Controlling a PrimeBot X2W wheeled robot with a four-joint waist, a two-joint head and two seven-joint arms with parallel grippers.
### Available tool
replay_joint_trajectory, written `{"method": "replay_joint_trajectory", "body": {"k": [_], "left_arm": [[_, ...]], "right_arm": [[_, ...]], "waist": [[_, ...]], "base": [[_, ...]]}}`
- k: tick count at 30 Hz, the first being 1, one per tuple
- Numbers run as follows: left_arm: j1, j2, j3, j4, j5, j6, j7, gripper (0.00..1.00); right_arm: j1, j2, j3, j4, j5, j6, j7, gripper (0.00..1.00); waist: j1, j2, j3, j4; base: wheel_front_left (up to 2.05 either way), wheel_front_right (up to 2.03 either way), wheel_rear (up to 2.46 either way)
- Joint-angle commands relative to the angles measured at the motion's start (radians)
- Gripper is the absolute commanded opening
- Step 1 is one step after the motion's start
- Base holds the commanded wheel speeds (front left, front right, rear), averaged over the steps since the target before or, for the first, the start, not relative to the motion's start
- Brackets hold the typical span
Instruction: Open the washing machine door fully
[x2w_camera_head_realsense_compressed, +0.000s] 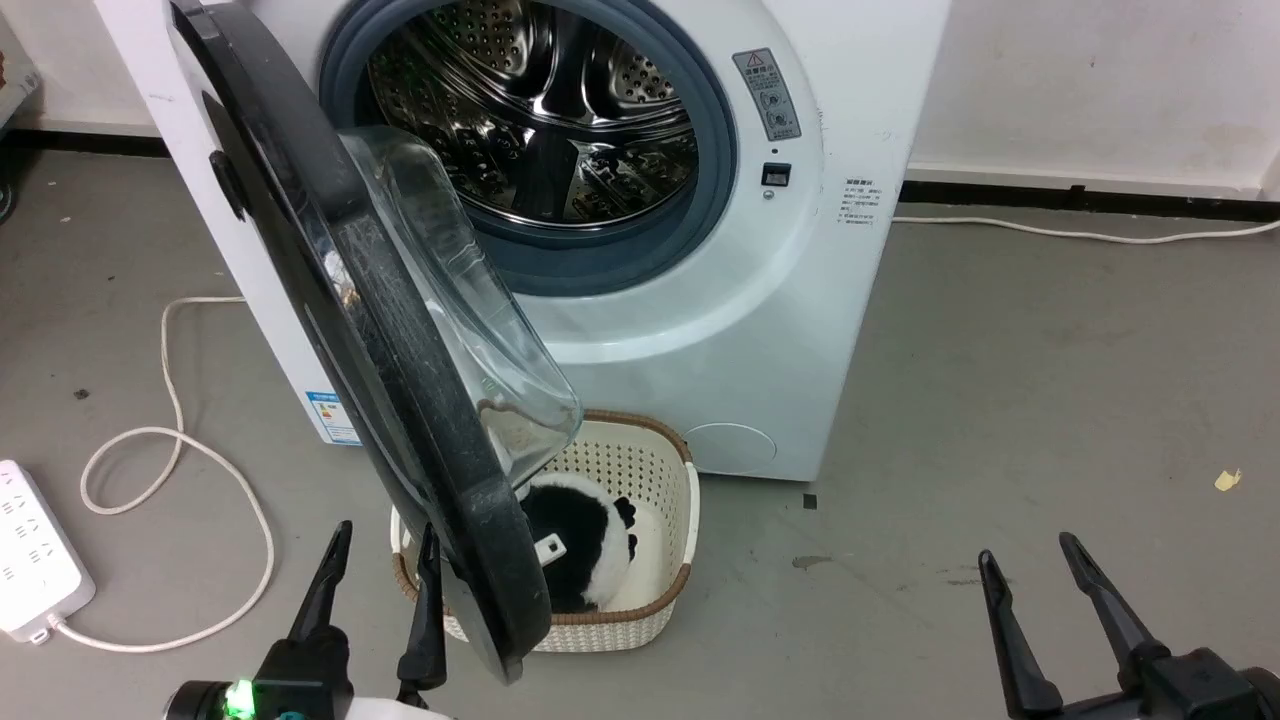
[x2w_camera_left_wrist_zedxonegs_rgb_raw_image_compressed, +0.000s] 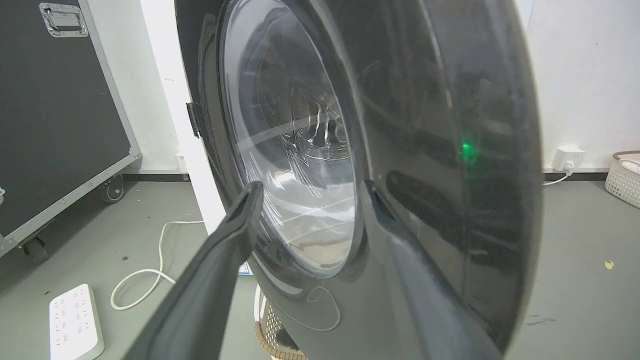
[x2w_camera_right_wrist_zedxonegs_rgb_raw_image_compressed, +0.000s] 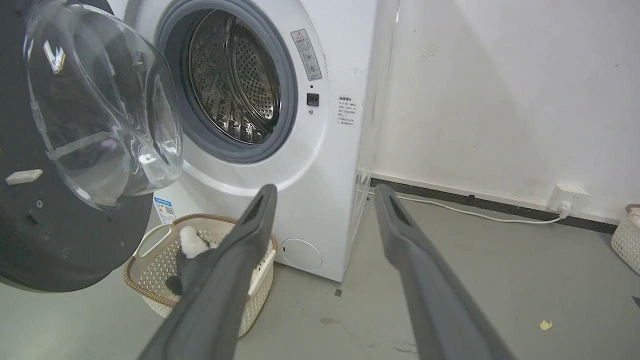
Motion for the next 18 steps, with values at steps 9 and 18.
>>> {"method": "replay_joint_trajectory", "body": {"k": [9, 18], "left_arm": [[0.009, -0.008, 0.003, 0.014, 0.009, -0.019, -0.006, 0.00], [0.003, -0.011, 0.036, -0.033, 0.017, 0.006, -0.006, 0.00]], "right_arm": [[-0.011, 0.006, -0.009, -0.001, 0.053, 0.001, -0.011, 1.00], [-0.027, 0.006, -0.018, -0.026, 0.060, 0.001, -0.012, 1.00]], "waist": [[0.0000, 0.0000, 0.003, 0.000], [0.0000, 0.0000, 0.000, -0.003]], "base": [[0.00, 0.00, 0.00], [0.00, 0.00, 0.00]]}}
